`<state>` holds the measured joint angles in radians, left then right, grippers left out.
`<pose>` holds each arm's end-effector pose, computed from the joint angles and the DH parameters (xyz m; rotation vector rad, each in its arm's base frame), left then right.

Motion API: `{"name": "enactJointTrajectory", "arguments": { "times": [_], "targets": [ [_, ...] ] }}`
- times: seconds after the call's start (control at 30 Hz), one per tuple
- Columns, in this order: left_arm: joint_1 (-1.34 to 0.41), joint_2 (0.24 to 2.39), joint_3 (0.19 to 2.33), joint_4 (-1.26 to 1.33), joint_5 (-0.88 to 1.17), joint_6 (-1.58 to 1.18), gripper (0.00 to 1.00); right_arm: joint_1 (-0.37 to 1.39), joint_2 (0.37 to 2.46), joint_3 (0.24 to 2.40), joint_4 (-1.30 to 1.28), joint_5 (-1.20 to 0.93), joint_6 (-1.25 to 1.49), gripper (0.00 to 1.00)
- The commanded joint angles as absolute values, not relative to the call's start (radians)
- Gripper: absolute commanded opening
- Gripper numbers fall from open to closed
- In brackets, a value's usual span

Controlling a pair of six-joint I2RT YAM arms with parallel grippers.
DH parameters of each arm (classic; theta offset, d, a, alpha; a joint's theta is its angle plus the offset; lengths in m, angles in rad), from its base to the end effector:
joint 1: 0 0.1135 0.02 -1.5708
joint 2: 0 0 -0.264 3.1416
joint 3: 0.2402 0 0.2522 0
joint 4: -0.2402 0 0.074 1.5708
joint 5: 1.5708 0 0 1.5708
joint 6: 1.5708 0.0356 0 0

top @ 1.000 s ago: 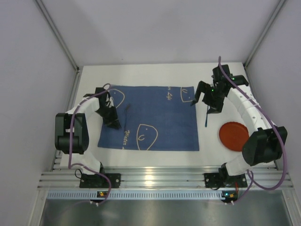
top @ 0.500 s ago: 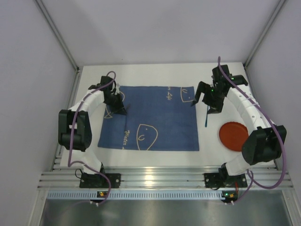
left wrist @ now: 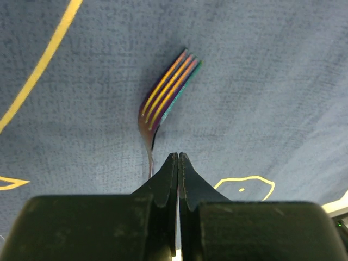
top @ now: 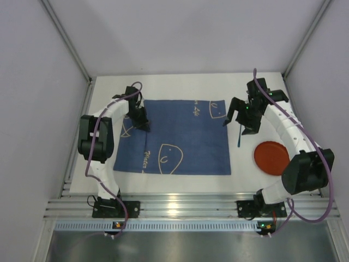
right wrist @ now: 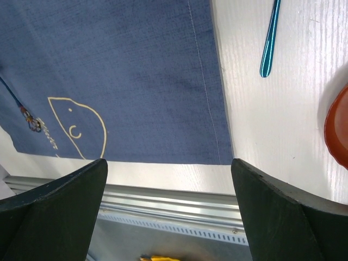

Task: Set the dinner table for one person

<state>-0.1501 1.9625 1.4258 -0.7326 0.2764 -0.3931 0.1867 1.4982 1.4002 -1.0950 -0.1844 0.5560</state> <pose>0.3882 -0.0685 0.1805 -0.2890 2.8695 -0.5038 0.2844 0.0604 0.3112 0.4693 2.7846 0.4391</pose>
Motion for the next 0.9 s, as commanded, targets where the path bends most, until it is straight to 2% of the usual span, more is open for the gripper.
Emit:
{"name": "enactJointTrajectory", "arguments": {
  "times": [0.0, 0.23, 0.6, 0.87],
  "targets": [
    [-0.146, 1.974, 1.460, -0.735, 0.245, -0.376, 0.00, 0.176, 1.454, 1.394, -1.092, -0.173, 0.538, 0.96],
    [-0.120, 1.974, 1.447, -0.772, 0.153, -0.334, 0.00, 0.170, 1.459, 1.394, -1.094, -0.172, 0.528, 0.96],
    [-0.057, 1.933, 1.471, -0.796, 0.172, -0.327, 0.00, 0.166, 1.493, 1.413, -1.092, -0.163, 0.505, 0.96],
    [-0.078, 1.749, 1.459, -0.801, 0.281, -0.406, 0.00, 0.101, 1.640, 1.450, -1.051, -0.049, 0.453, 1.00]
  ]
}}
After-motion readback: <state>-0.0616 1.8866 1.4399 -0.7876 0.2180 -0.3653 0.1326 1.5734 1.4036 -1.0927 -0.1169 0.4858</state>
